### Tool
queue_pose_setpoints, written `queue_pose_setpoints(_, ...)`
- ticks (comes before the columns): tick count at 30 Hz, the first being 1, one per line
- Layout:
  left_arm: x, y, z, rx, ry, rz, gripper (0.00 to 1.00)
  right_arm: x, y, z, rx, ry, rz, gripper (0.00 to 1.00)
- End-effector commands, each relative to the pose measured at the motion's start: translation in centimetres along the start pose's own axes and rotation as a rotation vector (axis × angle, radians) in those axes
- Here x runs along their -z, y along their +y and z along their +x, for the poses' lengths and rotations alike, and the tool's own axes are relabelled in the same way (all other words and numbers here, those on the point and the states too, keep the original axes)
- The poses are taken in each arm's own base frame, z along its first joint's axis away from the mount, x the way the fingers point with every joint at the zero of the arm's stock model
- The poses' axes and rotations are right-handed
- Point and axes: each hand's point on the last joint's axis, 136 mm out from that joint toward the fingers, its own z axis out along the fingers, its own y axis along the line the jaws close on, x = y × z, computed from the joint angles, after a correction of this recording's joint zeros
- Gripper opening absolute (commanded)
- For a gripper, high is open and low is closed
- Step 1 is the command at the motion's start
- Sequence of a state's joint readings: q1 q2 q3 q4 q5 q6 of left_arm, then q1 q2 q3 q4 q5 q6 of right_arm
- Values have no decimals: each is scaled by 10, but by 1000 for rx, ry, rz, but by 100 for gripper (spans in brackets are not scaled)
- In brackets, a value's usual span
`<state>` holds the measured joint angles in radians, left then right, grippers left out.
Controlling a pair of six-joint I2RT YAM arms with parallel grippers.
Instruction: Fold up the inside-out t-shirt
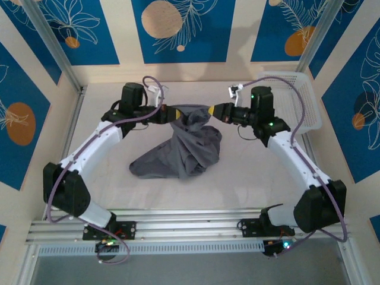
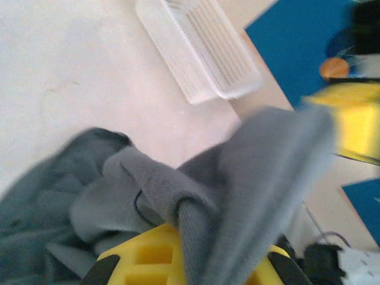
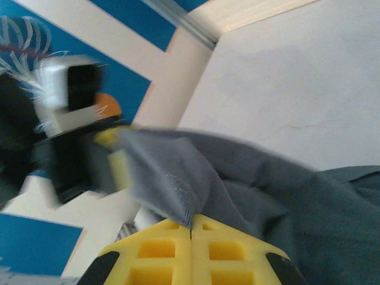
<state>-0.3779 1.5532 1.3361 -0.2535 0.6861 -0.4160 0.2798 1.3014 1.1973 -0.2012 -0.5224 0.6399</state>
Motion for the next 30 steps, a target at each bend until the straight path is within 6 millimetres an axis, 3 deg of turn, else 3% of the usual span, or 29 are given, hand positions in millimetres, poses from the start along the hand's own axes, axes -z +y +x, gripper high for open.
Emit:
queue_pose_setpoints(1, -26, 24, -16, -1, -36, 43, 7, 21, 49, 17, -9, 126, -89, 0)
queue_pose_setpoints(4, -34, 16, -25, 20, -76, 141, 25, 24, 59, 21, -35, 133, -89, 0)
queue_pose_setpoints(8, -13, 10, -19, -58, -81, 70, 42, 21, 52, 18, -74, 96, -62, 0)
queue_pose_setpoints(12, 22, -15, -1, -233, -75, -22, 49, 12, 43, 16, -96, 112, -35, 0)
queue_pose_setpoints(16, 30, -38, 29, -518, -51, -212, 52, 2, 38, 17, -112, 140, -38, 0)
queue_pose_setpoints(19, 22, -50, 33, -567, -73, -244, 48, -2, 41, 17, -116, 152, -47, 0)
queue_pose_setpoints(24, -19, -59, 21, -545, -64, -261, 45, -3, 53, 21, -88, 168, -67, 0)
queue_pose_setpoints(28, -35, -68, 11, -533, -91, -219, 54, -2, 60, 24, -77, 175, -76, 0)
queue_pose_setpoints(30, -43, -78, 15, -555, -78, -148, 63, -2, 62, 24, -70, 172, -79, 0)
